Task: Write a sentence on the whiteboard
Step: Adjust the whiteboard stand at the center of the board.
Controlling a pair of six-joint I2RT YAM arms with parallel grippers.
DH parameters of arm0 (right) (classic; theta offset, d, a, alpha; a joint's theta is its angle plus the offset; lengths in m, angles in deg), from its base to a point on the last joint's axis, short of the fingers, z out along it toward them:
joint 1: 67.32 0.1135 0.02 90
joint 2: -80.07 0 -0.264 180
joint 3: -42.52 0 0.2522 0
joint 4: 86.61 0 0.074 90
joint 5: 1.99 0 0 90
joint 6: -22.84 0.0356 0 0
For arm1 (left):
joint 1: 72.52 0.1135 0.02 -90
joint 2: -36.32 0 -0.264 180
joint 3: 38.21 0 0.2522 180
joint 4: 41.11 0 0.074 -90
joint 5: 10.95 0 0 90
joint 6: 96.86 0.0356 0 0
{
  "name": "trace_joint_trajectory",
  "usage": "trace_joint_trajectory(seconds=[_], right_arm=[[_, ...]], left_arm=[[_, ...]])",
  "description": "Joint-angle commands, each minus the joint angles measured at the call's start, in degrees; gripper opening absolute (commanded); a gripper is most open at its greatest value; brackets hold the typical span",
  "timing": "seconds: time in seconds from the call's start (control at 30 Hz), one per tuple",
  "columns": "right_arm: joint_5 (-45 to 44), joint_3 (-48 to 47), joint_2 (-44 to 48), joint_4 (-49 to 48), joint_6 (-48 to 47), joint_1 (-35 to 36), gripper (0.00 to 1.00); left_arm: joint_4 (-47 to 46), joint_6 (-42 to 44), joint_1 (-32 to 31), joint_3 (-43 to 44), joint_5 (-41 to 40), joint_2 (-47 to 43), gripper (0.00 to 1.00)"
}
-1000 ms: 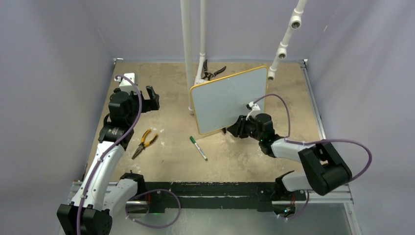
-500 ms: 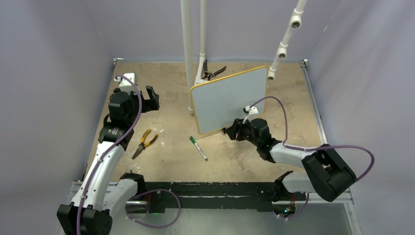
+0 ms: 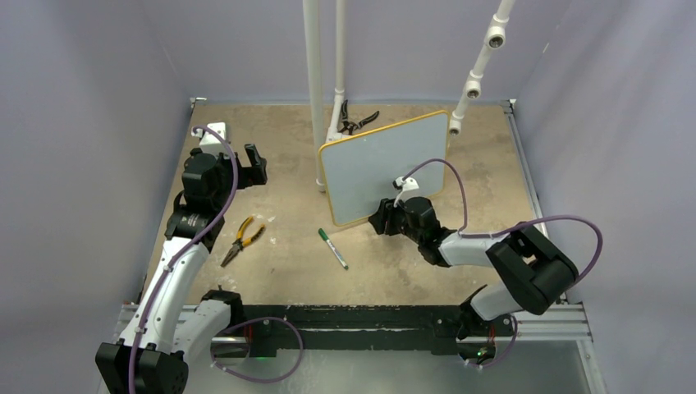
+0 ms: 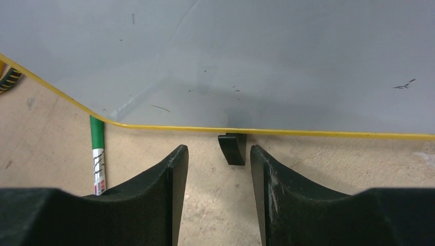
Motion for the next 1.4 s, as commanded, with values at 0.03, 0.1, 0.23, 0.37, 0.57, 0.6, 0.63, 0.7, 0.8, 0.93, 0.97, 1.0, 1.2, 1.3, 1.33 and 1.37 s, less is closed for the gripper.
trace_joint_trajectory(seconds=[0.03, 0.1, 0.23, 0.37, 0.57, 0.6, 0.63, 0.7, 0.8, 0.93, 0.97, 1.0, 1.2, 1.3, 1.33, 1.37], right_arm=[[-3.9, -3.5, -3.0, -2.9, -1.3, 1.2, 0.48], [-4.4, -4.2, -3.9, -3.1, -1.4, 1.7, 0.45], [-5.2, -5.1, -5.6, -3.5, -1.5, 3.2, 0.39], [-7.7, -5.8, -7.0, -3.3, -1.7, 5.7, 0.28], [-11.8, -7.6, -9.1, -2.1, -2.1, 9.5, 0.16], [-12.2, -7.7, -9.3, -2.1, -2.1, 10.1, 0.14], [-12.4, -7.9, -9.6, -2.4, -2.1, 10.7, 0.13], [-13.0, -8.5, -10.3, -2.6, -2.2, 11.7, 0.11], [-14.2, -9.7, -11.5, -2.5, -2.5, 13.1, 0.06], [-14.8, -10.9, -12.6, -2.3, -1.8, 14.0, 0.03], [-15.1, -11.3, -12.8, -2.2, -1.1, 14.2, 0.02], [-15.3, -11.7, -12.9, -2.1, -0.5, 14.3, 0.02], [-18.0, -14.1, -14.8, -1.1, 2.1, 14.8, 0.00], [-19.1, -14.9, -15.6, -0.5, 2.9, 14.8, 0.00], [-19.2, -15.1, -15.6, -0.4, 2.9, 14.9, 0.00], [-19.2, -15.1, -15.6, -0.5, 2.9, 14.9, 0.00]], left_arm=[[-0.9, 0.4, 0.3, 0.1, -0.1, -0.3, 0.99], [-0.9, 0.4, 0.3, 0.1, -0.1, -0.3, 0.99], [-0.8, 0.4, 0.3, 0.1, -0.1, -0.3, 0.99], [-0.8, 0.4, 0.3, 0.2, -0.2, -0.3, 0.99], [-0.8, 0.4, 0.3, 0.1, -0.2, -0.3, 0.99], [-0.8, 0.4, 0.3, 0.1, -0.2, -0.3, 0.99], [-0.8, 0.4, 0.3, 0.2, -0.2, -0.3, 0.99], [-0.8, 0.3, 0.3, 0.1, -0.3, -0.2, 0.99], [-0.7, 0.3, 0.3, 0.1, -0.3, 0.0, 0.99], [-0.8, 0.3, 0.3, 0.2, -0.3, 0.0, 0.99], [-0.8, 0.3, 0.3, 0.1, -0.4, 0.0, 0.99], [-0.8, 0.3, 0.3, 0.1, -0.3, 0.1, 0.99], [-0.8, 0.3, 0.3, 0.2, -0.4, 0.1, 0.99], [-0.7, 0.3, 0.3, 0.1, -0.5, 0.1, 0.99], [-0.7, 0.3, 0.3, 0.1, -0.4, 0.1, 0.99], [-0.7, 0.3, 0.3, 0.1, -0.3, 0.1, 0.99]])
